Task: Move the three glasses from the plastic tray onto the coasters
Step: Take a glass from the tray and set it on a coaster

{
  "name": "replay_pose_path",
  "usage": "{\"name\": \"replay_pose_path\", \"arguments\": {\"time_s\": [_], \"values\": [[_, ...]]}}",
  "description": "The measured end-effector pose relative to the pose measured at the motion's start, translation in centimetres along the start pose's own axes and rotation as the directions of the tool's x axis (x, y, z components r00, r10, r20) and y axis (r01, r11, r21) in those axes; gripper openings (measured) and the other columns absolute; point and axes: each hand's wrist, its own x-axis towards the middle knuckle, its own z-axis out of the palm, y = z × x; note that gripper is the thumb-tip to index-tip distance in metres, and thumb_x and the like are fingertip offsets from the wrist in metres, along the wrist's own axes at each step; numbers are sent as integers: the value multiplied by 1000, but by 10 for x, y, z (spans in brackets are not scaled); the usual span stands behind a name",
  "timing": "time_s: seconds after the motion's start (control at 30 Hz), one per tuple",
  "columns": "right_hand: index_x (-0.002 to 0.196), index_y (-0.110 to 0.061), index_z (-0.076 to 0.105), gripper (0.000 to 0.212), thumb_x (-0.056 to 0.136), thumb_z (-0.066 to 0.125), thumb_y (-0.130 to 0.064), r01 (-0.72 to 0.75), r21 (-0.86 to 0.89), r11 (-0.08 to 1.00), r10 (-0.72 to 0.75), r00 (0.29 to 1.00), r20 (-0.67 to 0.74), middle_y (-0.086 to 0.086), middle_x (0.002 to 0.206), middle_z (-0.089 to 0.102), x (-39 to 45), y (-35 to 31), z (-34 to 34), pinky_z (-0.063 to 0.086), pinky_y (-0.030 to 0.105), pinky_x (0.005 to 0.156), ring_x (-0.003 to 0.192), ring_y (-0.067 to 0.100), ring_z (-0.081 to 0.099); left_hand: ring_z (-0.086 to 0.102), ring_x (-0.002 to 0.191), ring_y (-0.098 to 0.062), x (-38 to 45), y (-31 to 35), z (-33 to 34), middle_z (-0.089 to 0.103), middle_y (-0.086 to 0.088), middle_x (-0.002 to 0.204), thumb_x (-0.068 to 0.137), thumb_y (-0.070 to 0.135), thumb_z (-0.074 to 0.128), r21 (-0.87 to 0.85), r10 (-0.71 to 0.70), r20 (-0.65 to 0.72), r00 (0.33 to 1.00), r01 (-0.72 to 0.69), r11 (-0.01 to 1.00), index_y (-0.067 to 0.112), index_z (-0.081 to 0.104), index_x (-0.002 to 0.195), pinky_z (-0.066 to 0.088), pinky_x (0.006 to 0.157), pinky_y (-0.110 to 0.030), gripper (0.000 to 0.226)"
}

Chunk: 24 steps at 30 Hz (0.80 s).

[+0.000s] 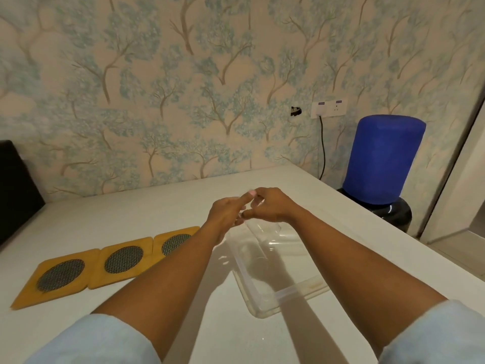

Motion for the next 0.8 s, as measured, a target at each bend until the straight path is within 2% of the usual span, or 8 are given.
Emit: {"name": "replay_pose_path", "arguments": {"time_s": [0.13, 0.23, 0.33, 0.47, 0.57, 0.67, 0.8], "values": [[113, -18, 64, 57, 67, 77, -48, 62, 96, 993, -57, 997, -61, -2, 105, 67, 13, -24, 16, 52, 30, 77, 95, 17, 63, 72, 89, -16, 4, 8, -29, 75, -5, 104, 57, 61, 86, -17, 56, -86, 995, -58, 998, 11, 70, 110, 60, 83, -31, 75], [108, -18, 63, 54, 64, 81, -46, 80, 190, 979, -65, 995, -80, -5, 101, 66, 24, -42, 31, 49, 25, 68, 90, 12, 62, 72, 97, -18, 6, 13, -54, 75, -3, 108, 45, 64, 88, 3, 82, -130, 988, -83, 997, 12, 69, 114, 57, 93, -37, 88], [104, -19, 61, 55, 61, 84, -44, 80, 278, 957, -60, 995, -79, -10, 95, 63, 35, -57, 49, 46, 22, 63, 85, 4, 60, 70, 101, -18, 9, 14, -79, 74, 0, 108, 46, 62, 89, 77, 106, -169, 980, -94, 993, 16, 69, 117, 54, 96, -38, 87], [112, -17, 55, 65, 60, 87, -37, 72, 352, 933, -56, 997, -53, -12, 94, 60, 49, -70, 74, 48, 21, 63, 83, 2, 59, 70, 99, -13, 11, 11, -105, 73, 2, 109, 46, 57, 91, 161, 143, -203, 969, -111, 981, 19, 67, 120, 56, 87, -29, 86], [118, -14, 53, 72, 59, 89, -32, 61, 385, 921, -55, 998, -28, -2, 101, 64, 61, -76, 92, 50, 22, 64, 85, 8, 63, 67, 103, -14, 15, 5, -120, 70, 2, 114, 50, 50, 92, 195, 164, -212, 964, -122, 973, 19, 66, 125, 55, 84, -26, 85], [119, -11, 52, 74, 59, 90, -31, 52, 395, 917, -55, 998, -5, 3, 108, 64, 71, -79, 108, 52, 24, 65, 89, 13, 64, 65, 106, -14, 20, -2, -132, 68, 4, 118, 50, 48, 92, 220, 171, -225, 959, -121, 968, 19, 64, 127, 51, 77, -23, 86], [118, -10, 52, 74, 59, 91, -32, 44, 379, 924, -55, 998, 19, 3, 105, 64, 81, -77, 127, 53, 26, 67, 87, 13, 63, 62, 108, -13, 28, -16, -142, 66, 4, 122, 59, 37, 92, 232, 147, -238, 960, -91, 969, 17, 62, 130, 47, 69, -18, 79]]}}
